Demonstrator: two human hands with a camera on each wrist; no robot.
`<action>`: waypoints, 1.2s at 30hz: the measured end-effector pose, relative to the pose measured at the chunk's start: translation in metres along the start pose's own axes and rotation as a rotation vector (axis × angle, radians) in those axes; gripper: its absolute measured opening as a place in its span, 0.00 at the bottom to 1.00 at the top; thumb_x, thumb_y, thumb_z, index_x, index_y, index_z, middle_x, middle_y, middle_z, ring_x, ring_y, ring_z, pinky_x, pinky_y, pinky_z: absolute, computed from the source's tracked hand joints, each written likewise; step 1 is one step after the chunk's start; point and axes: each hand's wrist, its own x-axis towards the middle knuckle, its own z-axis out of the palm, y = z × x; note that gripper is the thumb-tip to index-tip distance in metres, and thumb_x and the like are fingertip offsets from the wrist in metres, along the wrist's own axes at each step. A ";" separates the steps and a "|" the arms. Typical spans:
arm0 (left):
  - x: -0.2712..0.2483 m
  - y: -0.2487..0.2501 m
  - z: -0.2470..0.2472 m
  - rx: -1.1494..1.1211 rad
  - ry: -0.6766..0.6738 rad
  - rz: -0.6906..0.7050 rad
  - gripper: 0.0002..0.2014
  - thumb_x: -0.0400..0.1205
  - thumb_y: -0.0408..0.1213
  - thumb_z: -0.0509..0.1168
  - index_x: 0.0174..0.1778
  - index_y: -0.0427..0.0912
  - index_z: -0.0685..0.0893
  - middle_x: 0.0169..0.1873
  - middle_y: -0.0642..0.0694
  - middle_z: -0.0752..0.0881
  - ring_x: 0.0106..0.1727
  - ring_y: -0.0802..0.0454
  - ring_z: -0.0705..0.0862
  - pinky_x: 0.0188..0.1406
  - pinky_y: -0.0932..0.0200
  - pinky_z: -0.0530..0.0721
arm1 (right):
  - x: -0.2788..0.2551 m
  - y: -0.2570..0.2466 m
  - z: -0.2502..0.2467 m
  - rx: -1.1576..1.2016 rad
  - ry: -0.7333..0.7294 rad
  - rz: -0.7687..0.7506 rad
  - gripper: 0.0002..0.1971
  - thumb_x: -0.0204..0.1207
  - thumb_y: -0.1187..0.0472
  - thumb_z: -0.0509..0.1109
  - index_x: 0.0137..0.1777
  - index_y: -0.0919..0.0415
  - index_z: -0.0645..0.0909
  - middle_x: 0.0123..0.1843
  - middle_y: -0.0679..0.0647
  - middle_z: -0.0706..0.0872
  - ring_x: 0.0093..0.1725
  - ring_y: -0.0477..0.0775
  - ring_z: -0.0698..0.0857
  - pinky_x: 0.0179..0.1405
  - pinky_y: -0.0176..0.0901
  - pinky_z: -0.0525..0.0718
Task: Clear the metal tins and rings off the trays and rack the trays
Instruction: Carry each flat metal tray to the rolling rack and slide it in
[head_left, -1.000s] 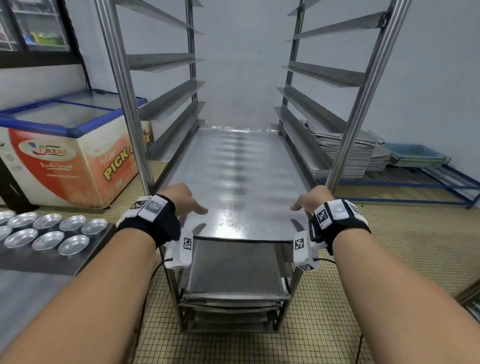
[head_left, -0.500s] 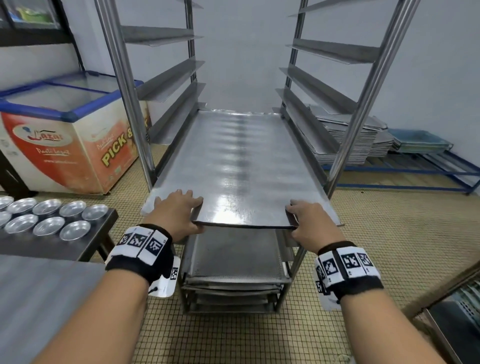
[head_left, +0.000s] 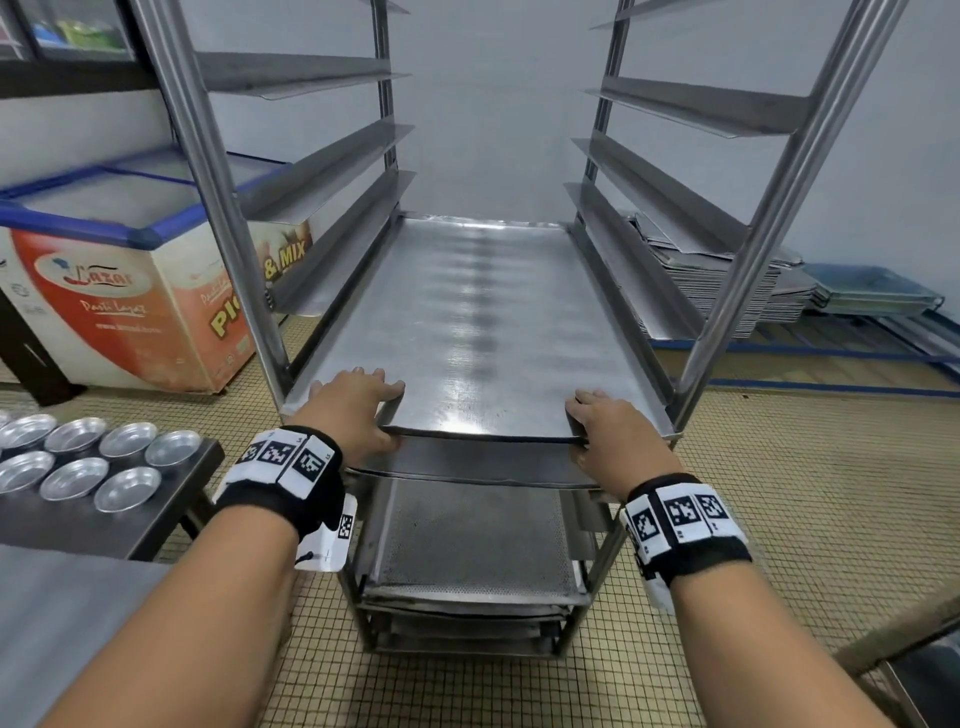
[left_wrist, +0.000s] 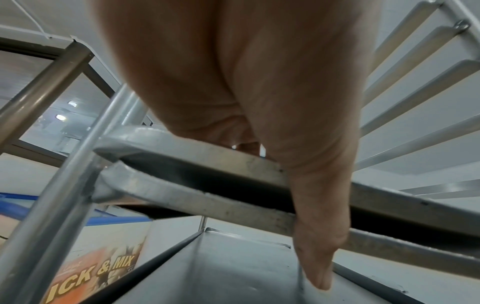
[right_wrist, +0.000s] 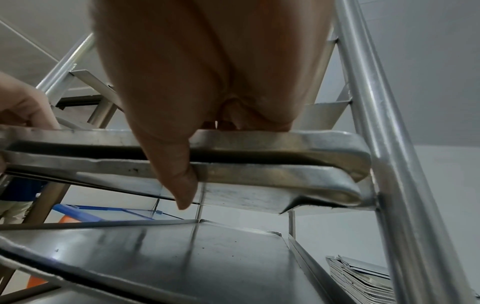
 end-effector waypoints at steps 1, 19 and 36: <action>0.006 -0.001 -0.001 -0.017 0.001 -0.009 0.33 0.73 0.44 0.75 0.77 0.54 0.76 0.76 0.45 0.74 0.81 0.44 0.67 0.79 0.33 0.64 | 0.007 0.002 0.001 -0.001 -0.001 -0.003 0.11 0.71 0.65 0.74 0.50 0.55 0.78 0.50 0.48 0.79 0.54 0.53 0.78 0.60 0.53 0.80; 0.087 0.000 -0.015 0.033 0.001 -0.022 0.36 0.74 0.49 0.77 0.79 0.53 0.75 0.75 0.40 0.76 0.78 0.40 0.71 0.74 0.41 0.73 | 0.087 0.027 0.006 -0.054 -0.029 -0.021 0.12 0.74 0.64 0.70 0.57 0.59 0.78 0.55 0.53 0.80 0.58 0.57 0.79 0.61 0.54 0.79; 0.012 -0.010 0.019 0.165 0.182 0.055 0.41 0.82 0.54 0.67 0.87 0.47 0.55 0.87 0.44 0.54 0.88 0.44 0.50 0.86 0.44 0.50 | 0.041 -0.004 0.008 -0.080 0.096 0.043 0.23 0.75 0.53 0.71 0.70 0.58 0.76 0.65 0.54 0.81 0.69 0.57 0.76 0.76 0.52 0.69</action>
